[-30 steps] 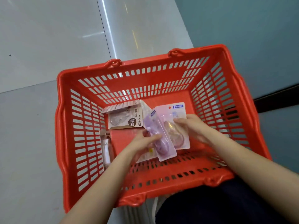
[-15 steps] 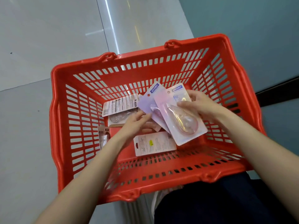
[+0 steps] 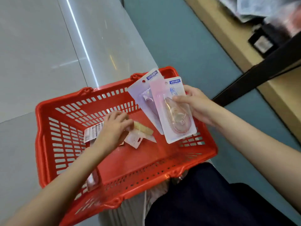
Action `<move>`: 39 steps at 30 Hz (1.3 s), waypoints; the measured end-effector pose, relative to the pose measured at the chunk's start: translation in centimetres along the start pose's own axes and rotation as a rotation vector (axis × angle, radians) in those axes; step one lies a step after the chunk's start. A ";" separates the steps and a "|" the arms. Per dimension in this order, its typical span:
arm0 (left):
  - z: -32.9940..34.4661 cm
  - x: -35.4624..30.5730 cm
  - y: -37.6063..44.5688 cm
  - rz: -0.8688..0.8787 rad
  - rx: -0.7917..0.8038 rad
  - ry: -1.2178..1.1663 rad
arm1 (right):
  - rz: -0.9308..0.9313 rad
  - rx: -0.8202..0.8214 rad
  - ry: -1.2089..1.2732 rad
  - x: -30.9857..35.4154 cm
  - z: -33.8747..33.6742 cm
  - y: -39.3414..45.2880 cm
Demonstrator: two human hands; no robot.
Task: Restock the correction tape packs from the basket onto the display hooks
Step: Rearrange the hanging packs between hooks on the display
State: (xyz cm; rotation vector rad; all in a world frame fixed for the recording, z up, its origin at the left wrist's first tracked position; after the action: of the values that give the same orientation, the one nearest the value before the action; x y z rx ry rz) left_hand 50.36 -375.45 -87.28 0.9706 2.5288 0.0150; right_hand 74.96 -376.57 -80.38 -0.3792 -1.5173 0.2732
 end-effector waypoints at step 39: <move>-38.1 -89.4 -3.3 1.031 0.153 -1.163 | -1.332 -1.944 0.272 20.5 -16.5 -86.3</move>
State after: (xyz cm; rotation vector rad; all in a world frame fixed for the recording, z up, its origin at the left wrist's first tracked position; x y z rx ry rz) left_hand 92.43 -429.90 -18.51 1.5969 0.8626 -0.3300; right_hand 87.10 -448.19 -26.84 -0.6869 -0.9782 -2.3028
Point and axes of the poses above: each hand's wrist, its own y-axis towards the middle knuckle, its own z-axis out of the palm, x = y × z, the point moved 3 cm from there along y, towards the middle knuckle, and after that the axes turned 5 degrees about -z, right-handed, at the moved point
